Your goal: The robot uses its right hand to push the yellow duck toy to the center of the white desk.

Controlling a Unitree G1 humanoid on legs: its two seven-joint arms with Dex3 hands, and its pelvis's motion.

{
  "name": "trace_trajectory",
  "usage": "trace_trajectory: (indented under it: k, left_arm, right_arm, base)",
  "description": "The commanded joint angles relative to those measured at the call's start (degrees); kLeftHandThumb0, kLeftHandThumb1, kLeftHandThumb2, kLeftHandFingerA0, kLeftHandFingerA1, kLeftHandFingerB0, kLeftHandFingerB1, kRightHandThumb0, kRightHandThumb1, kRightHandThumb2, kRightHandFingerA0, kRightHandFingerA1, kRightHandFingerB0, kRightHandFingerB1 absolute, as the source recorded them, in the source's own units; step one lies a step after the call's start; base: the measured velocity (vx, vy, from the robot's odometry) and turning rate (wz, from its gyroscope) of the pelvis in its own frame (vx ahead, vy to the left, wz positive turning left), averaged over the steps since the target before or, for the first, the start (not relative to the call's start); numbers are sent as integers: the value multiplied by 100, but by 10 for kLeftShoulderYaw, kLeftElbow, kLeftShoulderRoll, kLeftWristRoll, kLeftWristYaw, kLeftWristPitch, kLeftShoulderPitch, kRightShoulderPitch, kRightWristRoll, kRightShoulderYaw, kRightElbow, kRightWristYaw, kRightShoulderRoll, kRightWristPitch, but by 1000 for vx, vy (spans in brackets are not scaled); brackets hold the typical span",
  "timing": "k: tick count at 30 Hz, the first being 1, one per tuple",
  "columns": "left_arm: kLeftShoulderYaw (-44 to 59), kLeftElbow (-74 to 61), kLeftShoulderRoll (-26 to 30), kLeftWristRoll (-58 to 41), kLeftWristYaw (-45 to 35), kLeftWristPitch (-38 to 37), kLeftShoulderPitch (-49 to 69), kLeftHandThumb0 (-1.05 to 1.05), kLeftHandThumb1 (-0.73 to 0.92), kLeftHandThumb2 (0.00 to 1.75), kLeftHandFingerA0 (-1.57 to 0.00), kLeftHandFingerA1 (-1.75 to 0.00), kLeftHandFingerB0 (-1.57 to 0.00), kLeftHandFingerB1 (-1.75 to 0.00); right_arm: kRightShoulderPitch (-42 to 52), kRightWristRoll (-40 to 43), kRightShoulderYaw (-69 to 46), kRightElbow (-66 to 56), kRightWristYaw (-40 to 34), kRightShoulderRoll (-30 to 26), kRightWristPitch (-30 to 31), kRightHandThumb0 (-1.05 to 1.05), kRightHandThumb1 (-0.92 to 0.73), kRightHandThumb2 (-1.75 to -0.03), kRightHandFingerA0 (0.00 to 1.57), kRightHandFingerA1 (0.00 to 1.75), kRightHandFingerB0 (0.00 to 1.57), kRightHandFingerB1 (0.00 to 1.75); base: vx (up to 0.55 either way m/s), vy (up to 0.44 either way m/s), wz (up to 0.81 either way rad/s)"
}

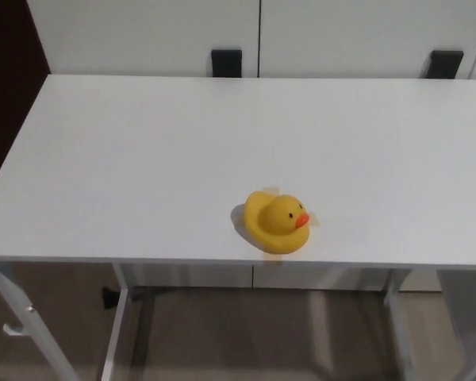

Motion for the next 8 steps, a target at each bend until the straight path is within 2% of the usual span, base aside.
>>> trace_trajectory:
  k: [1, 5, 6, 7, 8]
  left_arm:
    - [4, 1, 18, 0, -5, -19, 3, -18, 56, 90, -91, -106, -100, -99]
    - [3, 0, 20, 2, -5, -21, -2, -18, 55, 90, -95, -101, -102, -97]
    - [2, 0, 20, 3, -5, -20, -3, -20, 55, 88, -94, -97, -96, -94]
    - [7, -3, 19, -2, -1, -24, 0, -10, 53, 93, -95, -100, -108, -95]
    - [7, -3, 19, -2, -1, -24, 0, -10, 53, 93, -95, -100, -108, -95]
  right_arm:
    - [6, 13, 58, 96, 77, -9, -137, -1, -31, -124, 87, 59, 58, 59]
    - [8, 5, 84, 108, 93, -22, -169, -1, -30, -125, 88, 56, 58, 57]
    - [9, 5, 91, 122, 97, -27, -184, 2, -27, -129, 90, 55, 58, 57]
    - [13, -2, 101, 122, 99, -34, -173, -4, -30, -120, 95, 53, 64, 55]
    - [13, -2, 101, 122, 99, -34, -173, -4, -30, -120, 95, 53, 64, 55]
  base:
    - [0, 0, 0]
    - [0, 0, 0]
    - [0, 0, 0]
    - [0, 0, 0]
    - [0, 0, 0]
